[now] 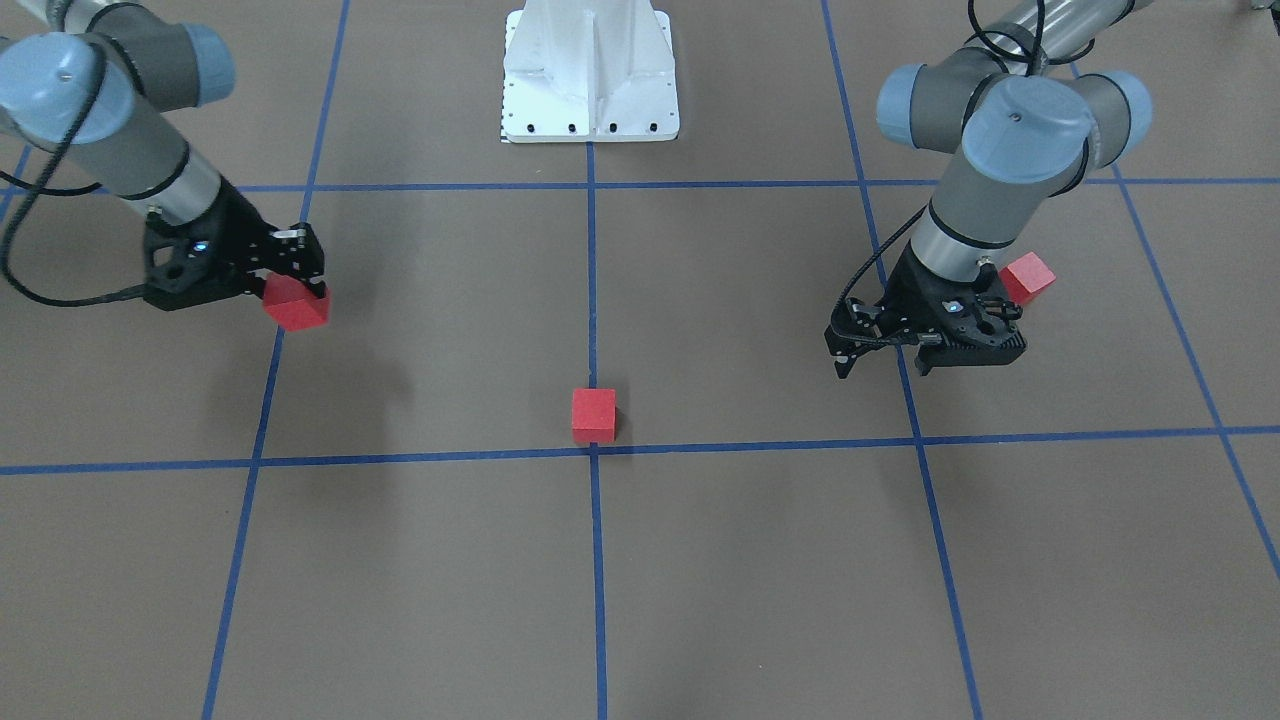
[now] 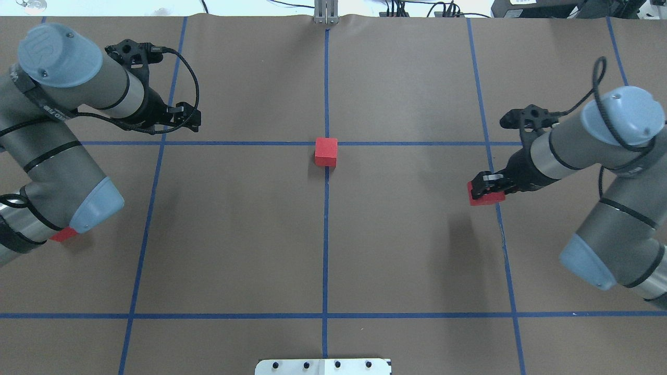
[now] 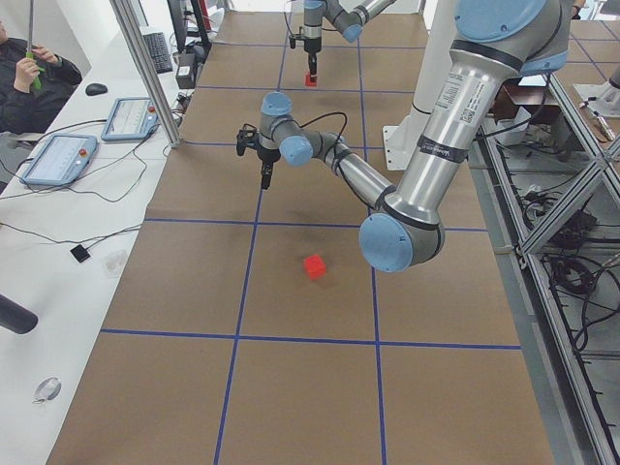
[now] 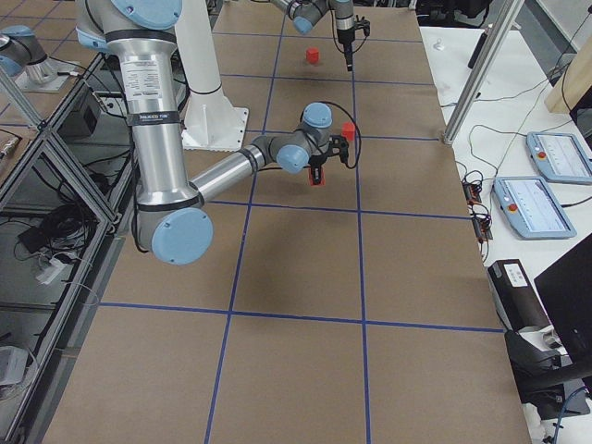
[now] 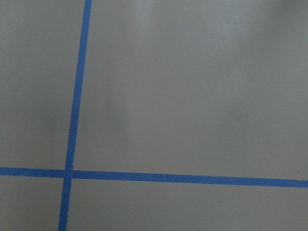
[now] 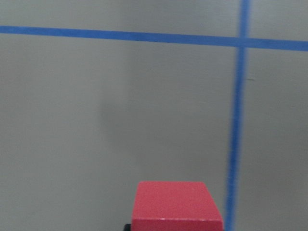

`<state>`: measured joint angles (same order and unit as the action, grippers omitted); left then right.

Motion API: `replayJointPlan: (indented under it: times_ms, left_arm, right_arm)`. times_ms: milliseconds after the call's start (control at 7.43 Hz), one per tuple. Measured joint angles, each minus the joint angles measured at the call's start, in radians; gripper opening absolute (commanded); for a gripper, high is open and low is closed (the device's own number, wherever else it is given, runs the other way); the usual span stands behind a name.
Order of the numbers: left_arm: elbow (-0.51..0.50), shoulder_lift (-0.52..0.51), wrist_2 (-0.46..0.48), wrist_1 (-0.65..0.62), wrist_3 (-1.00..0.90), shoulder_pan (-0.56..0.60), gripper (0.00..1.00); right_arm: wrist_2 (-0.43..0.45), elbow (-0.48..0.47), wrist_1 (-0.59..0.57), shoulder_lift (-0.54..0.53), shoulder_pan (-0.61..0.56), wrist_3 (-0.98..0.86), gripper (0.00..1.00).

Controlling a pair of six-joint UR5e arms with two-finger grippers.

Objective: Form red blocks into L shape at center
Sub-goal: 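Carry the red cube with the right gripper beside the center cube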

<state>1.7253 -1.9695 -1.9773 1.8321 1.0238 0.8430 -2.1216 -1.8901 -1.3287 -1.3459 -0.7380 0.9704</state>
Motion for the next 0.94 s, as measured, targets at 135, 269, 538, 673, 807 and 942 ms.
replayJointPlan:
  times_ms: [135, 269, 538, 673, 807, 942]
  left_arm:
    - [0.0, 0.027, 0.0, 0.026, -0.024, 0.005, 1.0]
    - [-0.001, 0.049, 0.0, 0.04, -0.048, 0.011, 1.0]
    - [-0.001, 0.105, -0.002, 0.079, -0.11, 0.026, 1.0]
    - [-0.001, 0.129, -0.004, 0.101, -0.13, 0.031, 1.0]
    - [-0.002, 0.142, -0.005, 0.112, -0.139, 0.033, 1.0]
    - [-0.003, 0.148, -0.005, 0.117, -0.142, 0.034, 1.0]
  right_arm:
    - [0.056, 0.005, -0.147, 0.123, 0.052, 0.017, 0.0]
    - [0.114, 0.014, -0.261, 0.223, 0.098, 0.025, 0.0]
    - [0.184, 0.1, -0.331, 0.38, 0.161, 0.051, 0.0]
    - [0.212, 0.158, -0.336, 0.447, 0.183, 0.079, 0.0]
    - [0.234, 0.218, -0.329, 0.504, 0.198, 0.108, 0.0]
    - [0.244, 0.28, -0.305, 0.55, 0.207, 0.142, 0.0]
